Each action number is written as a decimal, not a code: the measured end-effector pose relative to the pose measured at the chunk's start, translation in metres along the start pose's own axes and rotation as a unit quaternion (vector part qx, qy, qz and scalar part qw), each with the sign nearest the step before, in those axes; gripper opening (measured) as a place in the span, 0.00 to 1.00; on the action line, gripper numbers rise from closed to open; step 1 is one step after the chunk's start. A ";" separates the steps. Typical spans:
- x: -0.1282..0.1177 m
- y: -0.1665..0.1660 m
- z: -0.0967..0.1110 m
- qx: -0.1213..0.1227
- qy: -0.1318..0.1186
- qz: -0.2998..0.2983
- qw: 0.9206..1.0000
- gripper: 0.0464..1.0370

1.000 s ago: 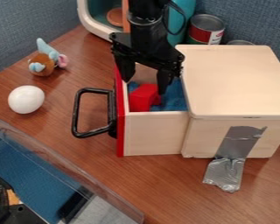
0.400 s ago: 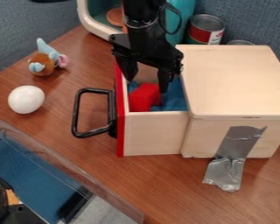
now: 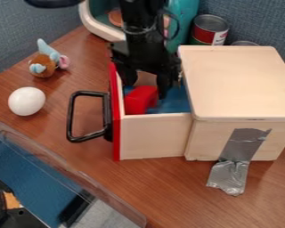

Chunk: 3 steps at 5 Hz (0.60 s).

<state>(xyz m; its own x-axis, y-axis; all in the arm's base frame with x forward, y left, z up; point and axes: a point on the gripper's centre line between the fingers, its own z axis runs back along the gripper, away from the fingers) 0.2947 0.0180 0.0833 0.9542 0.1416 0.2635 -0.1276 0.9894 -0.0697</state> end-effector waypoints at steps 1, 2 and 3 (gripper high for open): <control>-0.003 0.003 -0.005 -0.015 0.013 0.015 1.000 0.96; -0.005 0.004 -0.010 -0.023 0.028 0.023 0.999 0.91; -0.009 0.005 -0.012 -0.027 0.052 0.042 0.997 0.62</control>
<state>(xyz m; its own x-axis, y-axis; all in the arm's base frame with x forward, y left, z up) 0.2892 0.0212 0.0690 0.9640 0.2175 0.1530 -0.1967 0.9704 -0.1401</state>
